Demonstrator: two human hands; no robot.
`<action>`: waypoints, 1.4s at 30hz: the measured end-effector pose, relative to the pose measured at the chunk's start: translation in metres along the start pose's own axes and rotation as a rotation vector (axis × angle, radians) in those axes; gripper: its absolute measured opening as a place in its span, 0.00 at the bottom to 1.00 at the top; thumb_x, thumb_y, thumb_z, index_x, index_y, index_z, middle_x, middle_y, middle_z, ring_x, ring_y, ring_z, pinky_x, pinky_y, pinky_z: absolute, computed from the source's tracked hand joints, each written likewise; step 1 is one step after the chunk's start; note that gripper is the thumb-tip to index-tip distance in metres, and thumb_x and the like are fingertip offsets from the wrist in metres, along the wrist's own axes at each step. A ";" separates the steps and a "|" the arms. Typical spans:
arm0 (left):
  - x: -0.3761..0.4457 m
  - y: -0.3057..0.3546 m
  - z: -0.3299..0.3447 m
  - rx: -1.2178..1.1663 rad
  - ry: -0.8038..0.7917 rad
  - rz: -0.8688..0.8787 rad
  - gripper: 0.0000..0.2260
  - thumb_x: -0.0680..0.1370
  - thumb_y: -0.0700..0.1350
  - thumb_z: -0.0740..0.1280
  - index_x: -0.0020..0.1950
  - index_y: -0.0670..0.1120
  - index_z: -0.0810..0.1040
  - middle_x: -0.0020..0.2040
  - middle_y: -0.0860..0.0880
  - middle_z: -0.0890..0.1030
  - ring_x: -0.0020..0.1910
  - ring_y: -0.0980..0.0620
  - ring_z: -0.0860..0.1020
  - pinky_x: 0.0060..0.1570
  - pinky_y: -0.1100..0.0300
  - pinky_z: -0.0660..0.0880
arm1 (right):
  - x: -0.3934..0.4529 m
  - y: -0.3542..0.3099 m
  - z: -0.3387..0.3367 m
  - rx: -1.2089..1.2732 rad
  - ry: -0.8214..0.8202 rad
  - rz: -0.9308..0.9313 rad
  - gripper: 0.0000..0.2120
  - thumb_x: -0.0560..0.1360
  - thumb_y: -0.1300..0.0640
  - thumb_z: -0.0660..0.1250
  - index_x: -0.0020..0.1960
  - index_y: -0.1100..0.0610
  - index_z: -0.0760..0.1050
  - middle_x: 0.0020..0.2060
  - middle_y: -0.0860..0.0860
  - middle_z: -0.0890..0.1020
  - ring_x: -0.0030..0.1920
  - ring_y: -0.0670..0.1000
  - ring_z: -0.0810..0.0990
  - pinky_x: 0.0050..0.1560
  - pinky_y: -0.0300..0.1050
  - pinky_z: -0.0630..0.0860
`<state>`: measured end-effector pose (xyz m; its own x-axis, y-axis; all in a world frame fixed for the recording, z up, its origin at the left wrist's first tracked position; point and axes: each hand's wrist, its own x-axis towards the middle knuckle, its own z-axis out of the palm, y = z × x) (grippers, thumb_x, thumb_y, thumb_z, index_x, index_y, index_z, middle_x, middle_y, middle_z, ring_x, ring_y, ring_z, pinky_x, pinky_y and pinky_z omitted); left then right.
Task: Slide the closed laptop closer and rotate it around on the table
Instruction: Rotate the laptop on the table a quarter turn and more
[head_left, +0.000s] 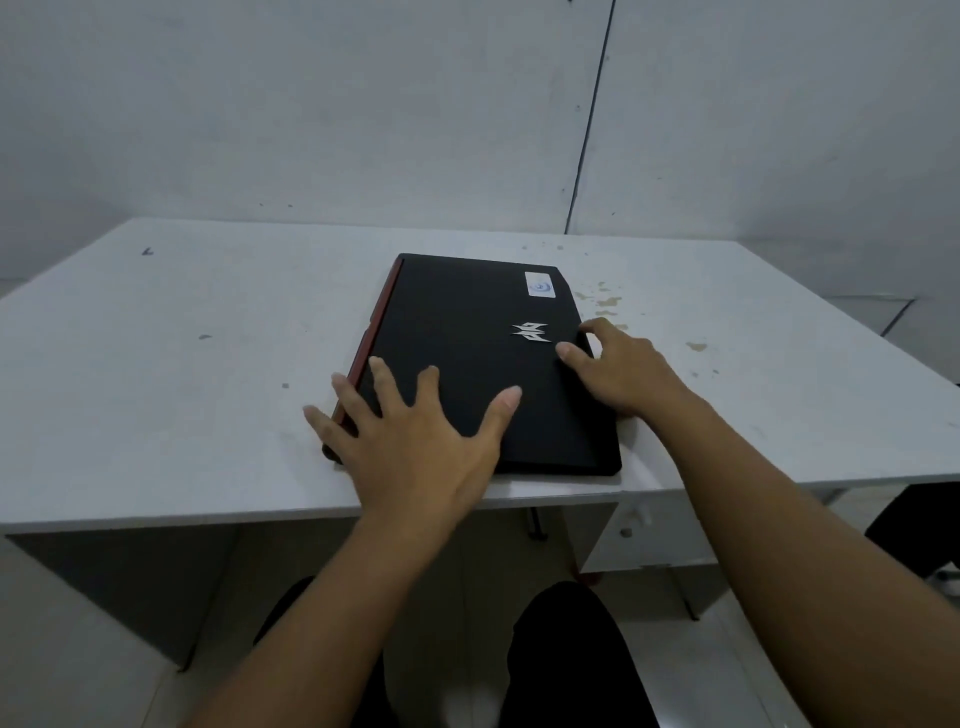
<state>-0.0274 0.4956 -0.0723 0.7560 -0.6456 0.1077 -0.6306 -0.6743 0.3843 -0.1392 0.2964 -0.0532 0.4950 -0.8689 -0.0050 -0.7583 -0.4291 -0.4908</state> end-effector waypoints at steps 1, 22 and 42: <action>0.001 0.002 0.006 0.026 0.027 -0.026 0.48 0.69 0.82 0.39 0.80 0.57 0.61 0.84 0.41 0.47 0.82 0.35 0.43 0.73 0.30 0.41 | 0.007 -0.001 0.002 -0.013 -0.005 0.006 0.27 0.79 0.35 0.59 0.73 0.47 0.67 0.65 0.56 0.78 0.61 0.60 0.76 0.54 0.50 0.71; 0.059 -0.075 -0.010 -0.065 0.174 0.339 0.23 0.76 0.70 0.57 0.63 0.61 0.77 0.67 0.57 0.74 0.67 0.47 0.69 0.60 0.46 0.68 | -0.061 -0.039 0.047 -0.167 0.198 0.139 0.29 0.85 0.47 0.52 0.78 0.67 0.59 0.63 0.61 0.79 0.62 0.62 0.77 0.53 0.51 0.72; 0.023 -0.022 0.022 -0.204 0.233 -0.152 0.33 0.73 0.73 0.62 0.73 0.58 0.72 0.82 0.44 0.58 0.82 0.38 0.41 0.74 0.29 0.42 | 0.086 -0.001 0.003 -0.310 -0.049 -0.020 0.45 0.68 0.19 0.48 0.80 0.37 0.56 0.81 0.56 0.53 0.80 0.60 0.46 0.73 0.67 0.43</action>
<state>0.0000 0.4883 -0.0987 0.8731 -0.4282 0.2330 -0.4776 -0.6557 0.5848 -0.0945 0.2224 -0.0562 0.5249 -0.8500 -0.0434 -0.8378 -0.5071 -0.2021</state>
